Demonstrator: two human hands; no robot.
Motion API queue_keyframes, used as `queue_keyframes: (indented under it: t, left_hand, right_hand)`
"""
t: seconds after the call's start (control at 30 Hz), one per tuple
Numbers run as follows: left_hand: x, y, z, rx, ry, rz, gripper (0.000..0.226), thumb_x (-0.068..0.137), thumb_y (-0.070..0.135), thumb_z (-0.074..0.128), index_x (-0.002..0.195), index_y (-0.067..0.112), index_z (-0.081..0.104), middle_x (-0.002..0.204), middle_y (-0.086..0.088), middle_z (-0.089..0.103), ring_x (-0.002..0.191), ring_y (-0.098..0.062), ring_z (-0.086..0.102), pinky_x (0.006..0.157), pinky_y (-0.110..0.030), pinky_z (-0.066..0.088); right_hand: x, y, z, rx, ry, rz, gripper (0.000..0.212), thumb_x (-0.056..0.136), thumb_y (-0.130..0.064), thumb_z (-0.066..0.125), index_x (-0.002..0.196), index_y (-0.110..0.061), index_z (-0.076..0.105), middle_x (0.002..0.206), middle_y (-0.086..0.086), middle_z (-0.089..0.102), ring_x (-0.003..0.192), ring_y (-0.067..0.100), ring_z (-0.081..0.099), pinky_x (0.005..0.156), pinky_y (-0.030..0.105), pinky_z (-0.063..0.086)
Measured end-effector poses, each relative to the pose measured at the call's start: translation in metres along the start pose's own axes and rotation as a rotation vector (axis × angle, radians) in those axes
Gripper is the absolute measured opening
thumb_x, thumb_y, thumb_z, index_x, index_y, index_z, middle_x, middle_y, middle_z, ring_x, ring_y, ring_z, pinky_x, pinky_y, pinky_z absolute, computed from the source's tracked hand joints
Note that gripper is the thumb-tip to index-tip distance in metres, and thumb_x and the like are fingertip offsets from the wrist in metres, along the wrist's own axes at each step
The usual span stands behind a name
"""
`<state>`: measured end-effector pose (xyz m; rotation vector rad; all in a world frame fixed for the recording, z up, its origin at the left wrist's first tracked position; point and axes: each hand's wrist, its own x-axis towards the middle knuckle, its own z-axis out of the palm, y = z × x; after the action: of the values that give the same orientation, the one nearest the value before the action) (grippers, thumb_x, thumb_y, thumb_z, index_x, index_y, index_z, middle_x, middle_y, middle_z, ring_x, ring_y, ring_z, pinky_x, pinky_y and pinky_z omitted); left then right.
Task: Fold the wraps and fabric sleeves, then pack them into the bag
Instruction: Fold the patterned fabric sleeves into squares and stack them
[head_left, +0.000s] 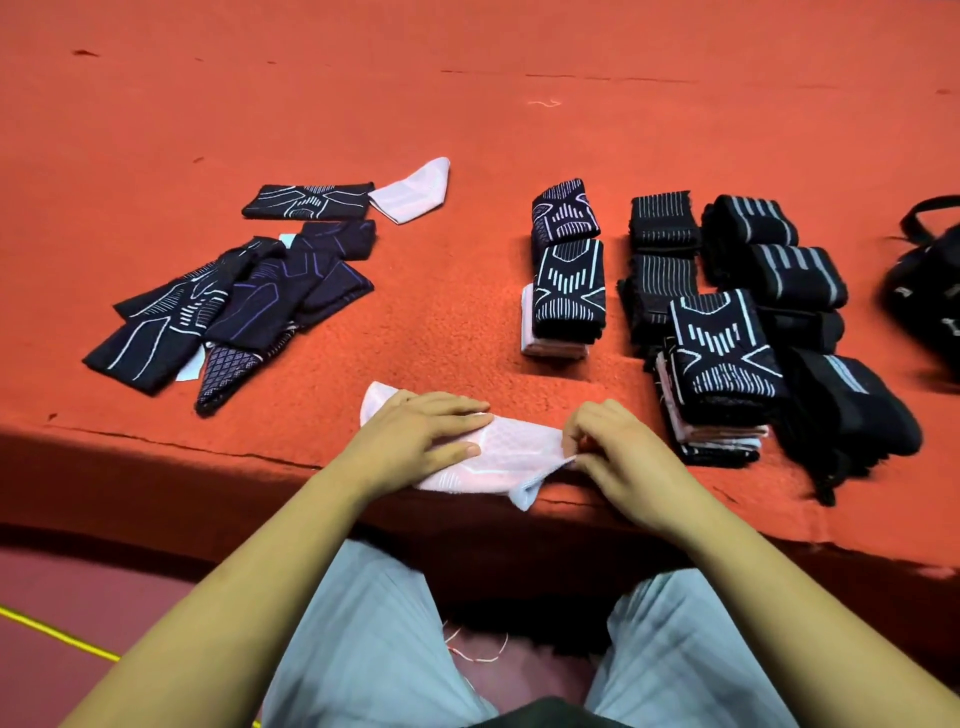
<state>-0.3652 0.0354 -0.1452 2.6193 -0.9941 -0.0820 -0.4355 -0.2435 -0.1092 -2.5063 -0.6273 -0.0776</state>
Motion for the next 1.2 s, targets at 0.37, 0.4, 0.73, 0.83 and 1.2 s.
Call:
queue_keyframes:
  t: [0.37,0.4,0.73,0.83,1.2]
  left_hand:
    - [-0.004,0.015,0.009,0.003,0.051,-0.077,0.069,0.086,0.064,0.021,0.142,0.037,0.051,0.153,0.017,0.039,0.146,-0.006,0.029,0.110,-0.035,0.027]
    - [-0.003,0.018,0.009,-0.015,0.075,-0.071,0.065,0.087,0.061,0.024,0.139,0.037,0.054,0.153,0.015,0.041,0.145,-0.008,0.030,0.110,-0.036,0.028]
    - [-0.027,0.031,0.006,-0.110,-0.002,0.116,0.076,0.080,0.075,0.055,0.145,0.037,0.047,0.150,0.020,0.044,0.143,0.003,0.029,0.116,-0.017,0.016]
    - [-0.024,0.043,0.008,-0.036,0.057,0.173,0.053,0.092,0.053,0.052,0.142,0.036,0.050,0.144,0.005,0.055,0.138,-0.011,0.045,0.111,-0.021,0.027]
    - [-0.013,0.055,-0.016,-0.155,0.113,0.014,0.044,0.093,0.041,0.040,0.116,0.020,0.071,0.117,0.005,0.072,0.110,-0.014,0.064,0.096,-0.034,0.048]
  right_hand:
    - [-0.016,-0.040,0.031,-0.224,-0.009,-0.156,0.020,0.086,-0.047,0.061,0.094,-0.031,0.068,0.094,-0.007,0.053,0.087,0.018,0.049,0.076,0.034,0.044]
    - [-0.016,-0.040,0.035,-0.220,-0.023,-0.160,0.018,0.084,-0.045,0.062,0.091,-0.030,0.069,0.094,-0.006,0.053,0.086,0.019,0.051,0.075,0.037,0.047]
    - [-0.040,-0.007,0.014,0.467,0.166,0.093,0.009,0.078,0.000,0.071,0.077,-0.009,0.068,0.093,-0.004,0.061,0.088,0.007,0.059,0.081,0.015,0.042]
    - [-0.041,-0.009,0.015,0.362,0.186,0.080,0.022,0.079,0.010,0.066,0.082,-0.011,0.066,0.093,-0.004,0.060,0.088,0.010,0.059,0.080,0.021,0.044]
    - [-0.033,-0.031,0.030,0.147,0.256,-0.012,0.008,0.086,-0.020,0.073,0.090,-0.019,0.067,0.101,-0.008,0.046,0.088,0.010,0.052,0.078,0.024,0.046]
